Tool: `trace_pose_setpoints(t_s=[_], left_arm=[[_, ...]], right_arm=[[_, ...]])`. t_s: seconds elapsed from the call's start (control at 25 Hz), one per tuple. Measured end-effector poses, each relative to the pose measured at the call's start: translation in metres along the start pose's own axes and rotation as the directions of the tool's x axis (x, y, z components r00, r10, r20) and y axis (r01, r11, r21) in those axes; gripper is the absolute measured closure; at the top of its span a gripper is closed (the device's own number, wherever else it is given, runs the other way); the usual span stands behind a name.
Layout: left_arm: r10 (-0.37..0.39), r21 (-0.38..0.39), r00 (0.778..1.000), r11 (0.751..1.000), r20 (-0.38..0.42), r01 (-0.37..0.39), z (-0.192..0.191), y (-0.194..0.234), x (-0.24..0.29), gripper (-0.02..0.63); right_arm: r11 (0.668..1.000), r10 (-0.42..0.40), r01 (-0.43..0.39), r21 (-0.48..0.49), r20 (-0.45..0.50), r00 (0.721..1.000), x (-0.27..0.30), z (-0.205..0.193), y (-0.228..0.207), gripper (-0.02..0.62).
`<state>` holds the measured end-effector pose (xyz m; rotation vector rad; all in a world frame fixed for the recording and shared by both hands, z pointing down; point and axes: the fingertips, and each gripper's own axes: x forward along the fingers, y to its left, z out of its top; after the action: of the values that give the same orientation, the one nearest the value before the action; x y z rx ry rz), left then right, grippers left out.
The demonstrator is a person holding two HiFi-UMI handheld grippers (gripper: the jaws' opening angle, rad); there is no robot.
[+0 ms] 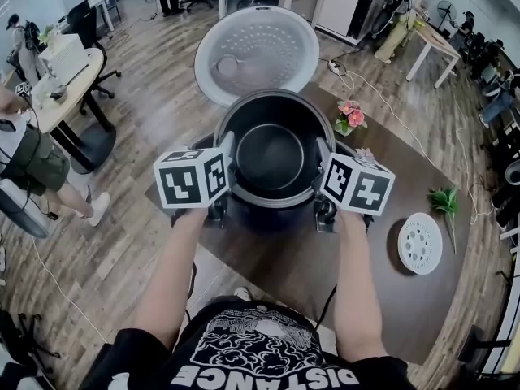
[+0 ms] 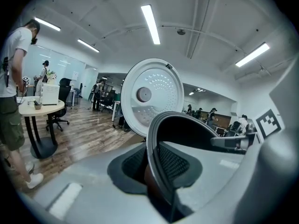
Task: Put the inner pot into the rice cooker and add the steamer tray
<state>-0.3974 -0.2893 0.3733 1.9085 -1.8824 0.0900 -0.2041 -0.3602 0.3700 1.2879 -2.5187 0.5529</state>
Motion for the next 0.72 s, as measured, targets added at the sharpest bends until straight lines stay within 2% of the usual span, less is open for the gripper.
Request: trace_pose_setpoints(t_s=[0.2, 0.52, 0.72], left_arm=[[-0.016, 0.014, 1.000, 1.000, -0.006, 0.016, -0.005, 0.001, 0.007, 0.529], [-0.030, 0.078, 0.999, 0.997, 0.019, 0.028, -0.004, -0.002, 0.008, 0.522], [-0.021, 0.126, 1.000, 0.992, -0.019, 0.024, -0.012, 0.002, 0.015, 0.509]], right_arm=[[1.000, -0.001, 0.000, -0.025, -0.019, 1.000, 0.005, -0.005, -0.002, 0.528], [0.999, 0.006, -0.006, -0.037, -0.001, 1.000, 0.007, -0.007, -0.003, 0.520], [0.999, -0.005, 0.004, -0.041, -0.019, 1.000, 0.012, -0.015, -0.003, 0.514]])
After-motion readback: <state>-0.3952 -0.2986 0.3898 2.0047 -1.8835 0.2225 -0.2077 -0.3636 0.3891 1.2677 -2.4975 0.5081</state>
